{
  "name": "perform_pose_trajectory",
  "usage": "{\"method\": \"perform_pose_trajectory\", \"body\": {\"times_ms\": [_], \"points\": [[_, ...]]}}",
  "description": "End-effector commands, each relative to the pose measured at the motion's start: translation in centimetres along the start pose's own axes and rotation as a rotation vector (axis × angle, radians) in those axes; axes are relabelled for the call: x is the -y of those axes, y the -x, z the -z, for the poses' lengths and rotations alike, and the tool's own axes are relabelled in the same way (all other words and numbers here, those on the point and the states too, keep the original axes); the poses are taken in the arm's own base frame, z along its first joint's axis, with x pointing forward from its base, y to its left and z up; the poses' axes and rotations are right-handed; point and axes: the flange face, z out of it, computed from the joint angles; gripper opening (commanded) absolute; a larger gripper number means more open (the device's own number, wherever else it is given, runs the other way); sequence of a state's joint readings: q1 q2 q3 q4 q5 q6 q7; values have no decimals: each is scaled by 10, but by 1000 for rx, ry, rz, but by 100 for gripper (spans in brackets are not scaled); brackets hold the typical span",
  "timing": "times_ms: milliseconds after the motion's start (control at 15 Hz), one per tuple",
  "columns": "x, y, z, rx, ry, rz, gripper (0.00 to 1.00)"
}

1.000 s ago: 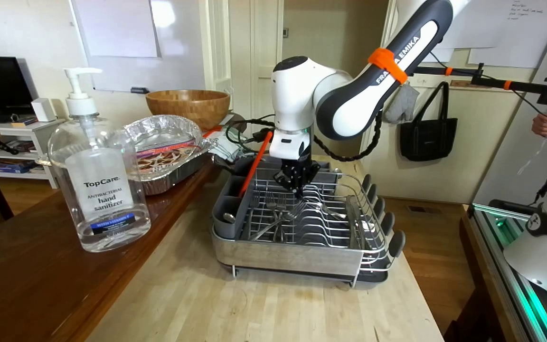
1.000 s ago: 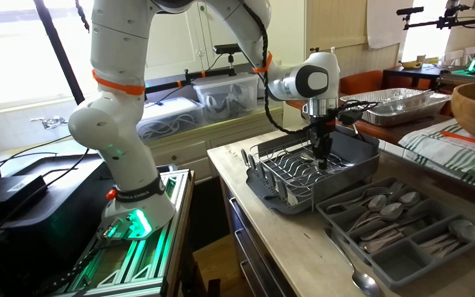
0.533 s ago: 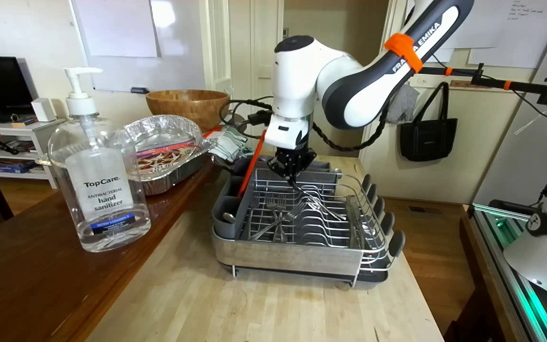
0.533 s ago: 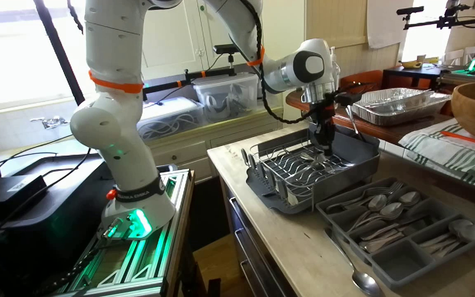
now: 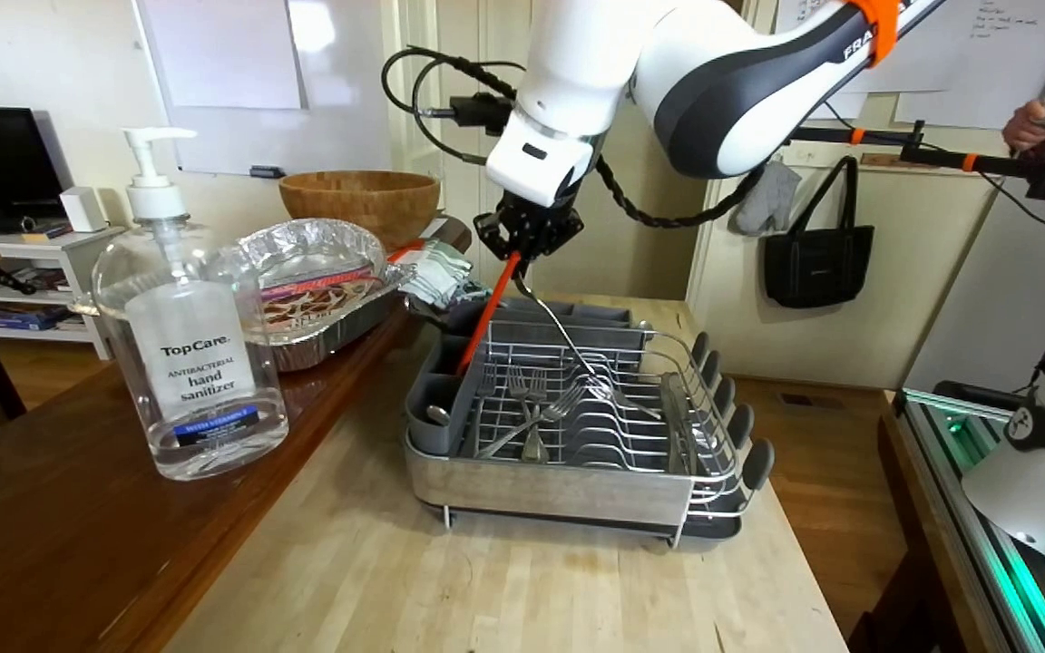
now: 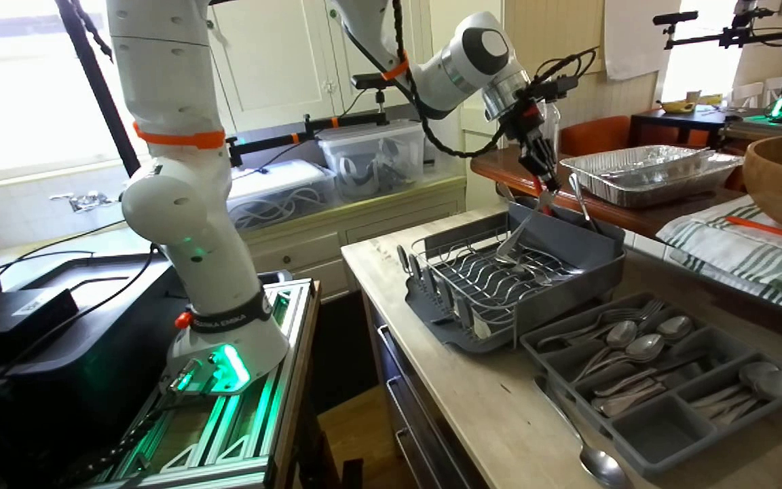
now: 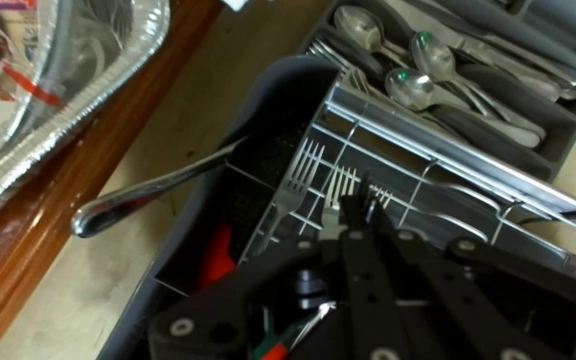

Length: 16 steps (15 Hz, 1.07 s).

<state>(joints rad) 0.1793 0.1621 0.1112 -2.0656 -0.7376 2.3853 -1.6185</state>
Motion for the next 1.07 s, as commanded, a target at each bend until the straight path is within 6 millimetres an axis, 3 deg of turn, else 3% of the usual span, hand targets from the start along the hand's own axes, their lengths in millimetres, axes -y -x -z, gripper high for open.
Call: {"method": "perform_pose_trajectory", "body": {"times_ms": [0, 267, 533, 733, 1000], "points": [[10, 31, 19, 55, -81, -13, 1], [37, 98, 16, 102, -300, -36, 1], [74, 149, -14, 93, -472, -70, 1], [91, 155, -57, 41, -538, -72, 1], [99, 132, -118, -75, -565, -18, 1]]}}
